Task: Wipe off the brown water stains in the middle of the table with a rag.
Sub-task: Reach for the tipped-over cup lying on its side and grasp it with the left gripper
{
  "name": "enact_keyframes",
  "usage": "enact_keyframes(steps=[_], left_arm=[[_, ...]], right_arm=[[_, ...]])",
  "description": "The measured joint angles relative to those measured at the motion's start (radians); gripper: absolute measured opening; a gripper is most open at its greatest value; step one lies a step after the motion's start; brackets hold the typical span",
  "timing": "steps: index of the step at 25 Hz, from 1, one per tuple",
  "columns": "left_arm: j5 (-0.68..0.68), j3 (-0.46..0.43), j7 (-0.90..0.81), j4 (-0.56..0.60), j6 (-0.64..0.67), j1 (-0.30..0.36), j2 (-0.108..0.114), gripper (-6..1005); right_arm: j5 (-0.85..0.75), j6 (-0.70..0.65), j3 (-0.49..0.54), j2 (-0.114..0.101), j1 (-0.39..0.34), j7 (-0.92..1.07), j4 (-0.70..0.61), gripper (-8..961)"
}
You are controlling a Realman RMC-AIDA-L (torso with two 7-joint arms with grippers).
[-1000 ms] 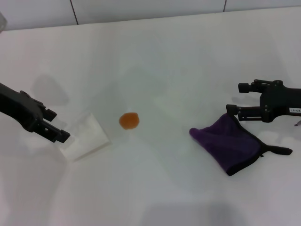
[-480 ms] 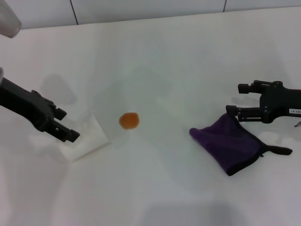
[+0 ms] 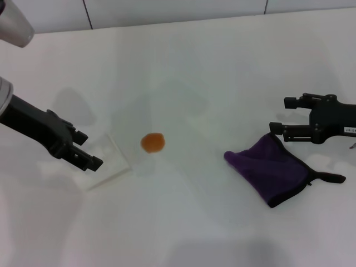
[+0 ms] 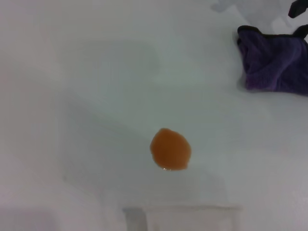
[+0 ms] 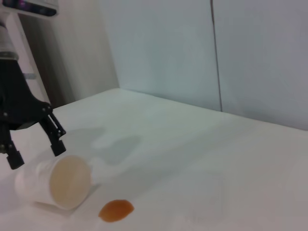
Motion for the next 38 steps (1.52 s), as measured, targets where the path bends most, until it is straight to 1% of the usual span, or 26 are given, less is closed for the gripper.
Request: enact_keyframes(steps=[4,9,17,20,29,38], left_arm=[[0.0,0.0,-0.002,-0.006,0.014,0.006,0.001,839],[0.0,0.0,-0.003,-0.007,0.018,0.02,0.01,838],[0.012,0.0,-0.006,-0.008,0.016,0.024,0.018,835],[0.023,0.0,-0.006,-0.007,0.013,0.027,0.018,835],[0.038,0.0,-0.007,0.001,-0.012,0.026,0.006,832],[0.039,0.0,-0.003,0.001,-0.014,0.022,0.01,830]], right_arm=[[0.0,0.0,0.001,0.0,0.0,0.0,0.0,827],[0.0,0.0,0.001,0.0,0.0,-0.001,0.0,827],[0.0,0.0,0.001,0.002,0.001,-0.001,0.0,827],[0.0,0.0,0.001,0.002,0.002,-0.001,0.0,827],[0.0,0.0,0.001,0.005,0.001,-0.001,0.0,827],[0.0,-0.003,0.001,0.005,-0.001,-0.001,0.0,827]])
